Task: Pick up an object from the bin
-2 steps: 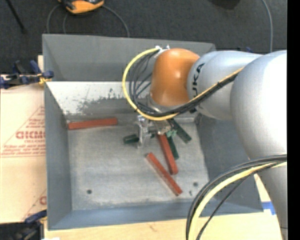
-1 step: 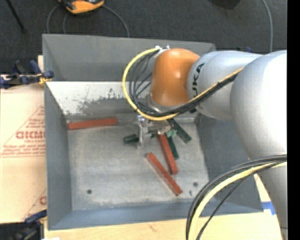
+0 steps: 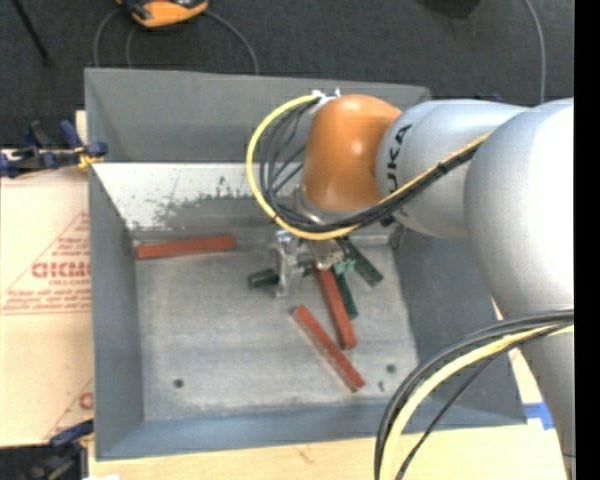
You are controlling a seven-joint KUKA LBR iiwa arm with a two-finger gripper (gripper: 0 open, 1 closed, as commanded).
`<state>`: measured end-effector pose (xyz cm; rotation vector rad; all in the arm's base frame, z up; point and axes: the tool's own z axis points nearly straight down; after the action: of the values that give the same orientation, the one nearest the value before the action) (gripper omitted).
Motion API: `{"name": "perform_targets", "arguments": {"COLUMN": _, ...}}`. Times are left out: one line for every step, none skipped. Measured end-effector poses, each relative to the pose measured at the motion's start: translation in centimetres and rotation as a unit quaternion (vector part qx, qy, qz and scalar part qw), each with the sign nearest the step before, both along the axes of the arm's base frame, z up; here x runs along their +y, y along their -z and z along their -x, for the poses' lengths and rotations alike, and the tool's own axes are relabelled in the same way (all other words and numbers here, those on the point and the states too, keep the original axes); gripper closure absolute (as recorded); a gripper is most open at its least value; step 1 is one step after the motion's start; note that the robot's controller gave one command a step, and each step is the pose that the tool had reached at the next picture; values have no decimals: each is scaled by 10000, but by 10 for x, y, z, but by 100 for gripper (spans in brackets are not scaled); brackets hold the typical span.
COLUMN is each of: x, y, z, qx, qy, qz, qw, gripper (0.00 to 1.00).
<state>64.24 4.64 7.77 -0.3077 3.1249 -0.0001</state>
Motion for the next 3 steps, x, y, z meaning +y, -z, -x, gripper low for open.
{"name": "perform_targets", "arguments": {"x": 0, "y": -19, "z": 1, "qx": 25, "qy": 1, "qz": 3, "qw": 10000, "gripper": 100}}
{"name": "perform_targets", "arguments": {"x": 0, "y": -37, "z": -1, "qx": -19, "qy": 4, "qz": 1, "qw": 10000, "gripper": 100}}
{"name": "perform_targets", "arguments": {"x": 0, "y": -45, "z": -2, "qx": -37, "qy": 7, "qz": 0, "qw": 10000, "gripper": 100}}
